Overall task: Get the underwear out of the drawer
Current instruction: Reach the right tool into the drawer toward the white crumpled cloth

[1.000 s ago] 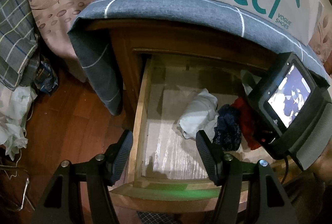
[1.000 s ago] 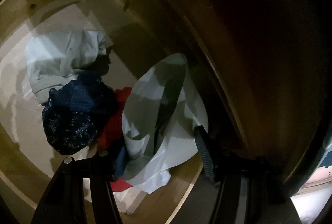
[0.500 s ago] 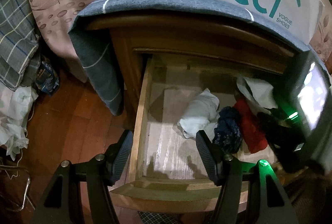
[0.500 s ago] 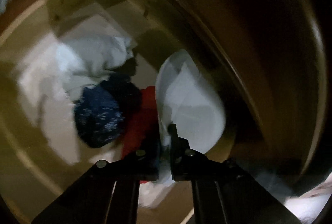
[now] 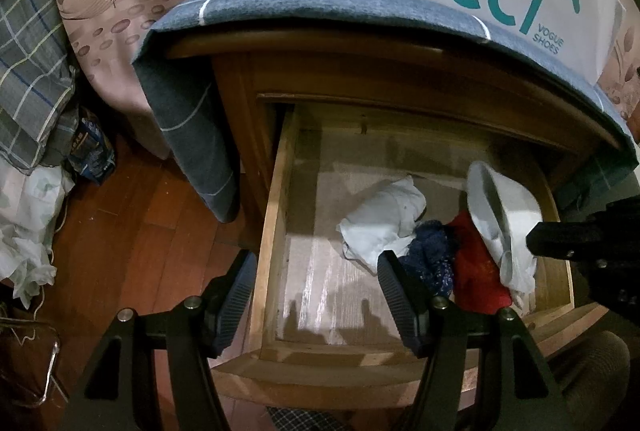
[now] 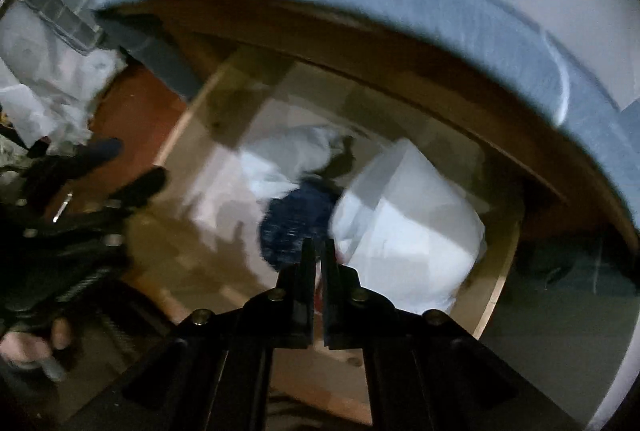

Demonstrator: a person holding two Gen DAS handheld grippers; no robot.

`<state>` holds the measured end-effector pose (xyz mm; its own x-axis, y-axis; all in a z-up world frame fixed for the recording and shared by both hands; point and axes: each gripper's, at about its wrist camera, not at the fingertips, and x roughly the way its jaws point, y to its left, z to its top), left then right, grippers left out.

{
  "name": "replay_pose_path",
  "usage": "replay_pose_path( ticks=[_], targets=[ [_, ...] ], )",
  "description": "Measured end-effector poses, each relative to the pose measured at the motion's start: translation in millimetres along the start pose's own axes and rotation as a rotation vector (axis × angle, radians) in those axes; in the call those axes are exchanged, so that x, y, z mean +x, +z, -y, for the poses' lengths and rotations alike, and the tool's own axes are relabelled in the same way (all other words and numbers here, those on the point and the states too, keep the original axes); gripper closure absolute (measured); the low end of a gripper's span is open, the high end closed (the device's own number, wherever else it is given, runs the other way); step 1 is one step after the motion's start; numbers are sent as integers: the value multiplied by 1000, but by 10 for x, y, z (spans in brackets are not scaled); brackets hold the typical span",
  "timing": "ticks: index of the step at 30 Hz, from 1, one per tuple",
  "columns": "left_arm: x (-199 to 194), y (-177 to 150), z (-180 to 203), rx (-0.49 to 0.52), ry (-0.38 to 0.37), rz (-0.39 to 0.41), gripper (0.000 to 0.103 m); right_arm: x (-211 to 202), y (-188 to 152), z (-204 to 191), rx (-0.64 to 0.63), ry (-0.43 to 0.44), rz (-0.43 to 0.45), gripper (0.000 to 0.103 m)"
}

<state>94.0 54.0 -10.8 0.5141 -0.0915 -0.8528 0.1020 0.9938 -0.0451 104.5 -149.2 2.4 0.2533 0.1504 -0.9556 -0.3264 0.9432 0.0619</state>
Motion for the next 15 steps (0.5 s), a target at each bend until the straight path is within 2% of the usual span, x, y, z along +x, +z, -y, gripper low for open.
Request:
replay_pose_path(
  ticks=[2,5,7,8,15],
  targets=[
    [-1,3,-7,-2,-1,-1,38,-18,-13,-57,-37,-40,-4,101],
    [-3,4,-11,0,0,0,38,78,-1,-39,-41,-112,-34,89],
    [-1,0,-16,-1,-3,1,38,82,-29,16,-44,-172,-29,39],
    [-1,-2,-16,-3,-5,1,38,89,-37,13,-60,-197,-18,32],
    [7,-7,-11,-4,-11,-2,38,421,-36,43,-161,-333,-78,25]
  ],
)
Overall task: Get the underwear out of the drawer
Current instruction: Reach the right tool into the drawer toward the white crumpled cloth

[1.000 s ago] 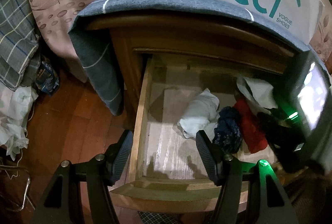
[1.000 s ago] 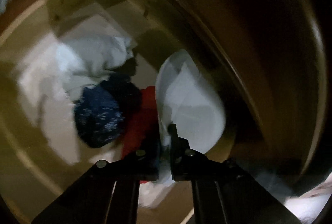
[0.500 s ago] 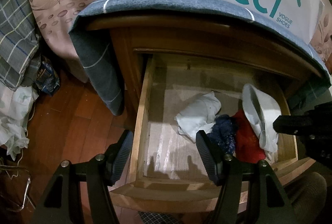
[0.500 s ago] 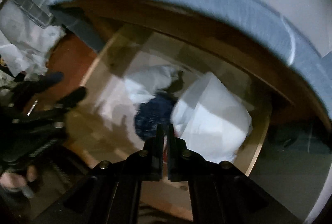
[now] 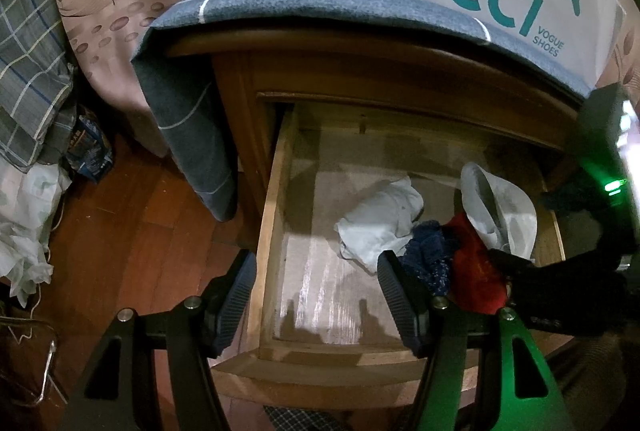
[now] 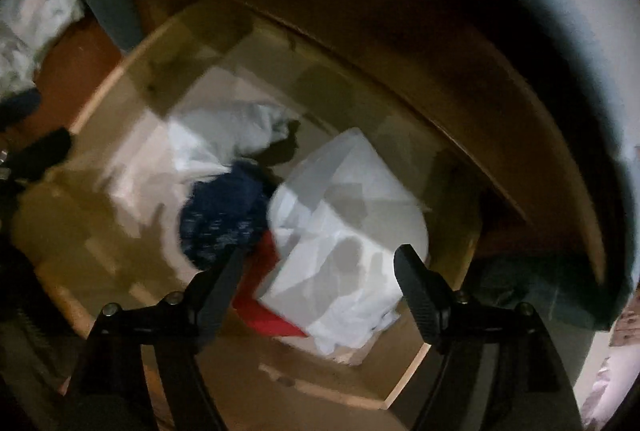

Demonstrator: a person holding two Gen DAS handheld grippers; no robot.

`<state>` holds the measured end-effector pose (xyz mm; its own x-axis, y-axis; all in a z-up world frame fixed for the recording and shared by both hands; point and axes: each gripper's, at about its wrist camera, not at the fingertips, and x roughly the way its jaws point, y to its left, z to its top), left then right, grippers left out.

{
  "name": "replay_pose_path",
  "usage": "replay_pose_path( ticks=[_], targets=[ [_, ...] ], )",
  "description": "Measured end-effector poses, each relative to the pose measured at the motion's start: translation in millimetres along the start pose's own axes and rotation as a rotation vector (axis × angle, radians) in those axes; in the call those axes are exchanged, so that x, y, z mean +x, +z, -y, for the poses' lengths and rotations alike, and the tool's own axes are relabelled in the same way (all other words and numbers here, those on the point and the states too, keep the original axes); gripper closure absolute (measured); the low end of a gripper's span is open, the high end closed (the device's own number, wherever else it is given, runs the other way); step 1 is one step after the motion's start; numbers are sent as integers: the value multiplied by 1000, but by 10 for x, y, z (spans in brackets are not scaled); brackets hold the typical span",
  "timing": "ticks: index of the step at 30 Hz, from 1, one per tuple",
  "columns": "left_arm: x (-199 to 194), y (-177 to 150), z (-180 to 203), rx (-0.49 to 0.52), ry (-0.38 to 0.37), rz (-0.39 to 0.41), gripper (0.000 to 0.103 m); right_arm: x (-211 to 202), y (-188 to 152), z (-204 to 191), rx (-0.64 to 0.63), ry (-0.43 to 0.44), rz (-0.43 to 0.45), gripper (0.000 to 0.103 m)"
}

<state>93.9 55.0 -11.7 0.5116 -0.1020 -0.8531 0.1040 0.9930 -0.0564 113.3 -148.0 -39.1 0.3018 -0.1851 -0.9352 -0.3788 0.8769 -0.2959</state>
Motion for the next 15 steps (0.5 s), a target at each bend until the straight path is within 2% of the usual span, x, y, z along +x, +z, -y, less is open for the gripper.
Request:
replay_pose_path(
  ticks=[6,8,9,10,15],
  targets=[
    [10,5,3,-2,-2,-5,38,282,-24,32,-52,-71,-45,24],
    [19,14,3,-1,-3,-8,38,337,-53,97,-46,-76,-39,31],
    [21,13,7,0,-2,-9,38,360,-60,122,-43,-73,-41,42],
    [22,10,10,2,-3,-8,38,377,-71,150,-39,-69,-40,48],
    [38,2,16,0,-1,-11,38,400,-100,150,-96,-129,11,49]
  ],
)
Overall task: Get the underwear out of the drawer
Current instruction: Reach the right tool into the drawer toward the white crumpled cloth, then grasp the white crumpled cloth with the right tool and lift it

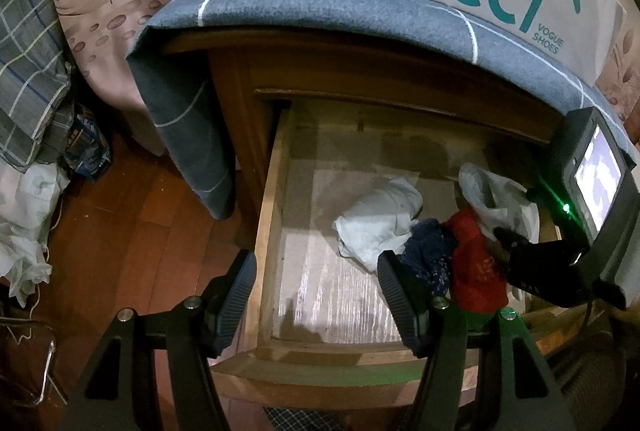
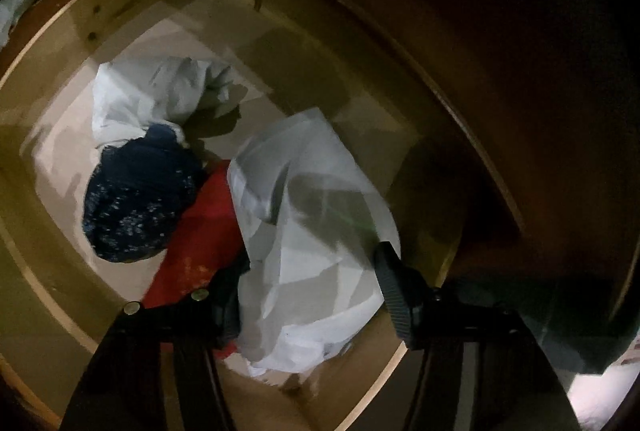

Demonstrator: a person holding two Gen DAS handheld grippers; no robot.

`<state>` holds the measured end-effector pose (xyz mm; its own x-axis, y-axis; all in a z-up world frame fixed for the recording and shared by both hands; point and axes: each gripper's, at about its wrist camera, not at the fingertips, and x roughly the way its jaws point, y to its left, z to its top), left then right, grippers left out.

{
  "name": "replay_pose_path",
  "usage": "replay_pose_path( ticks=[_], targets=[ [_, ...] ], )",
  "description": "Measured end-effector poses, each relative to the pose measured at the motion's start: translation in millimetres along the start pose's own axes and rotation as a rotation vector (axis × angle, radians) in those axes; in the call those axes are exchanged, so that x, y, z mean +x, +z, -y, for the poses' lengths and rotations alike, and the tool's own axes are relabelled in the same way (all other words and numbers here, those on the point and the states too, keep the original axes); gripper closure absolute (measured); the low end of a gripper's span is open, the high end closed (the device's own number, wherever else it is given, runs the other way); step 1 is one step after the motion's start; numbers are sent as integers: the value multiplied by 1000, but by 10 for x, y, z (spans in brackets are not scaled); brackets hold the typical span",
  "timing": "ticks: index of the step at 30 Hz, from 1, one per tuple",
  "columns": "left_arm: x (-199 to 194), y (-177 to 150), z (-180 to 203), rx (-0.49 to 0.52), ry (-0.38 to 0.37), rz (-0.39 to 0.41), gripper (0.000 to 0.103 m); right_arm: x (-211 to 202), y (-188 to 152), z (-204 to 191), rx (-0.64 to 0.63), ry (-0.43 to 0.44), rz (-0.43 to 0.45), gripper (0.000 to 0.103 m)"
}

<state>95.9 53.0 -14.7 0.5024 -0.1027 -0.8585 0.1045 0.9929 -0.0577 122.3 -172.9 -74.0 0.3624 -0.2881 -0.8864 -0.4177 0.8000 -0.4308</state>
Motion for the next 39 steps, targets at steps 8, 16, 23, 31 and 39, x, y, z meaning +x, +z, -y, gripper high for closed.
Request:
replay_pose_path(
  ticks=[8,16,23,31,39],
  targets=[
    [15,3,2,-2,-1,-4,38,223,-29,-37,-97,-45,-5,40],
    [12,-3,3,1,-1,-12,38,553,54,-60,-168,-43,-77,36],
    [31,-2,7,-8,-7,-21,38,633,69,98,-120,59,-95,76],
    [47,-9,24,3,-1,-24,38,422,-8,177,-74,124,-78,86],
    [59,-7,53,11,-9,-43,38,28,-166,437,67,199,0,86]
  ],
)
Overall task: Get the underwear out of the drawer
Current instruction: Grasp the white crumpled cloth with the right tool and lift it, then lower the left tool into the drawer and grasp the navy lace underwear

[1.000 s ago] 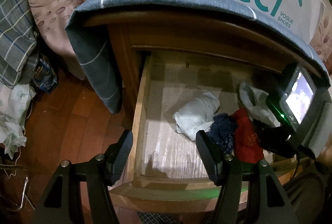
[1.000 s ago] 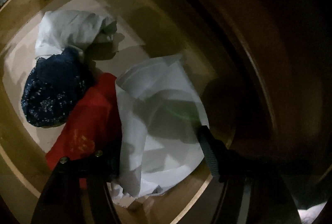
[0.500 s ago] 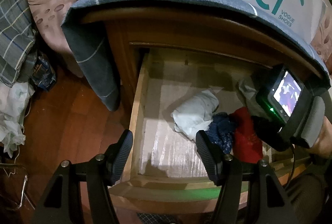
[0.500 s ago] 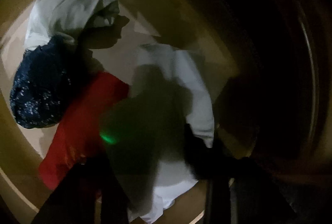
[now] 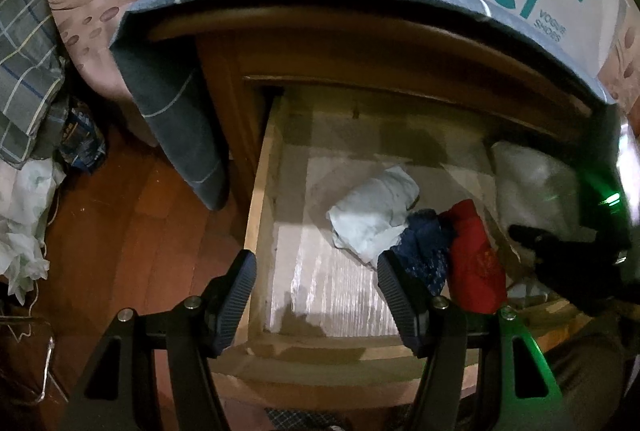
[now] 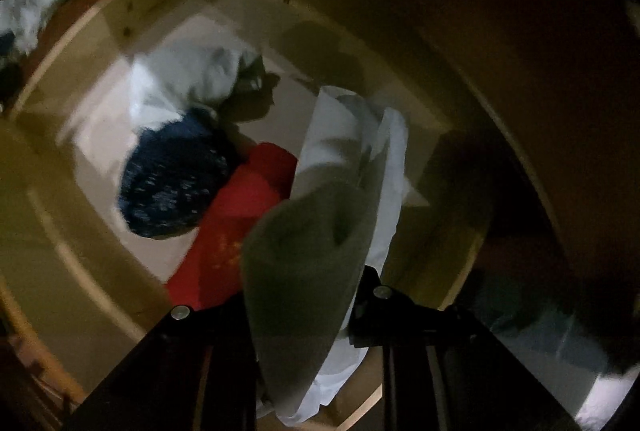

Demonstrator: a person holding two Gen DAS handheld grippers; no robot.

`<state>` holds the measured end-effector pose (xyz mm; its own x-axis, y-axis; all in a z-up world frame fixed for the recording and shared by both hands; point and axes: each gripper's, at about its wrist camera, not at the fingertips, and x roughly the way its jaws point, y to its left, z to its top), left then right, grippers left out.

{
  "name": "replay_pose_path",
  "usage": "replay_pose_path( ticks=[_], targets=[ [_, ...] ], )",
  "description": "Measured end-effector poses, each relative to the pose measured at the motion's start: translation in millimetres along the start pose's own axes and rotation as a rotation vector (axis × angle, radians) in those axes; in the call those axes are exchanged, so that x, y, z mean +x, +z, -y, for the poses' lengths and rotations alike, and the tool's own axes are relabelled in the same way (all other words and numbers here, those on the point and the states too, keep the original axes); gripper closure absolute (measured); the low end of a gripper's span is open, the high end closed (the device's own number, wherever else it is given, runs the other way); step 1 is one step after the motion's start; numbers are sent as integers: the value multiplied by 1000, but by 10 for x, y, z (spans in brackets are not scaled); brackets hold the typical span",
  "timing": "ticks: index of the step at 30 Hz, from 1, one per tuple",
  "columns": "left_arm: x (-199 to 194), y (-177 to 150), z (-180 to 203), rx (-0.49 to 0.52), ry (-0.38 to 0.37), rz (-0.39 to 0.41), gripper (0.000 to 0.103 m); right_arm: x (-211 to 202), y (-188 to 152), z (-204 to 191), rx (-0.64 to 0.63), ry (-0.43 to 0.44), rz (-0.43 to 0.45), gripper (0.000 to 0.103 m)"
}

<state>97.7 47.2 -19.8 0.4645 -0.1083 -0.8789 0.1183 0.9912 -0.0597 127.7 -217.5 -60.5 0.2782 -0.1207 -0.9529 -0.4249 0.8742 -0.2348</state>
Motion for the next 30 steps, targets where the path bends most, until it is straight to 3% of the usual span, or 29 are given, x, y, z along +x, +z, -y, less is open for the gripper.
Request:
replay_pose_path(
  ticks=[12,17,25,30],
  targets=[
    [92,-18,256,80,-38,-56,38,-684,-434,288,440,163,176,86],
    [261,23,363,86,-167,-177,38,-715,-483,252,497,212,224,86],
    [579,151,593,123,-173,-285,38,-643,-548,278,540,243,233,84],
    [859,181,736,123,-198,-405,38,-604,-580,318,549,258,223,84]
  ],
)
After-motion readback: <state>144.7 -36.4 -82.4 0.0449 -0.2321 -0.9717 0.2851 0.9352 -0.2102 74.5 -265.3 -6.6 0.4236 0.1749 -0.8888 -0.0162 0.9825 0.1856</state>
